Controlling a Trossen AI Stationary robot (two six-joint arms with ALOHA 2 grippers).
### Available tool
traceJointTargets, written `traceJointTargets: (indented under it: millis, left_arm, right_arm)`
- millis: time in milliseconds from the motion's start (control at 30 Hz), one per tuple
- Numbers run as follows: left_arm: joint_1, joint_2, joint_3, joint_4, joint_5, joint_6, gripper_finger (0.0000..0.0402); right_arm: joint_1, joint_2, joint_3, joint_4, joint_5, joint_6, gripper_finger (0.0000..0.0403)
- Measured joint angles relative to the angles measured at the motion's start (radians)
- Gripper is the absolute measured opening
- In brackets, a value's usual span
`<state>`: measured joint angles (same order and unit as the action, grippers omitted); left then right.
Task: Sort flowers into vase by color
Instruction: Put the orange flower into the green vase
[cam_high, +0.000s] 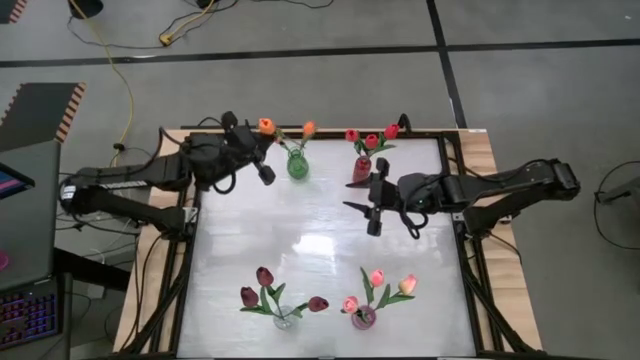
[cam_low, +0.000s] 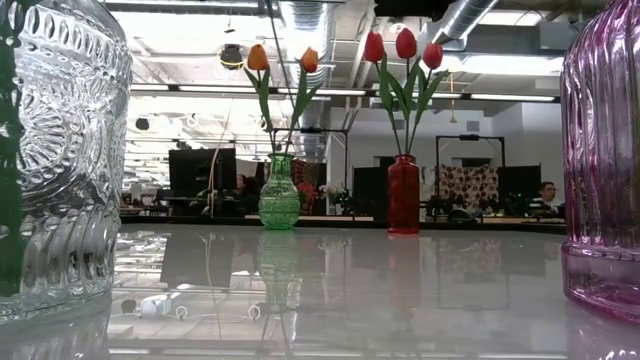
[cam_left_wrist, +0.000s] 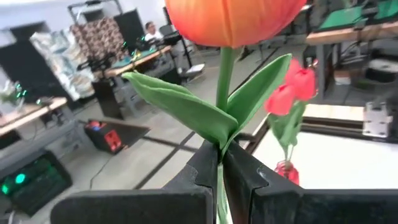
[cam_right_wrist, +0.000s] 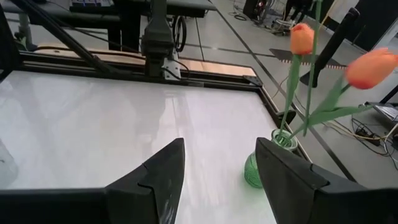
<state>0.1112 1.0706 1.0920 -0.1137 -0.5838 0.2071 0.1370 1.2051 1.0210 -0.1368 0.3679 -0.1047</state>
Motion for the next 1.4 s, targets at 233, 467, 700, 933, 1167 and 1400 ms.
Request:
traceJointTargets:
  millis: [233, 467, 700, 933, 1167, 1400]
  left_arm:
    - [0.084, 0.007, 0.0, -0.041, 0.09, -0.074, 0.0001]
    - [0.112, 0.011, 0.0, -0.06, 0.109, -0.08, 0.0001]
    - [0.132, 0.012, 0.0, -0.124, 0.108, -0.098, 0.0001]
    - [0.142, 0.012, -0.001, -0.139, 0.108, -0.121, 0.0001]
    - [0.142, 0.063, -0.001, -0.126, 0.117, -0.122, 0.0001]
    - [0.142, 0.138, -0.001, -0.114, 0.105, -0.123, 0.0001]
  right_arm:
    - [-0.001, 0.011, 0.0, -0.003, 0.0, 0.0, 0.0223]
    - [-0.001, 0.011, 0.0, -0.006, -0.001, 0.001, 0.0223]
    - [-0.001, 0.011, 0.0, -0.006, -0.001, 0.001, 0.0223]
    - [-0.001, 0.011, 0.0, -0.006, -0.002, 0.001, 0.0223]
    - [-0.001, 0.011, 0.0, -0.006, -0.002, 0.001, 0.0223]
    - [-0.001, 0.011, 0.0, -0.006, -0.002, 0.001, 0.0223]
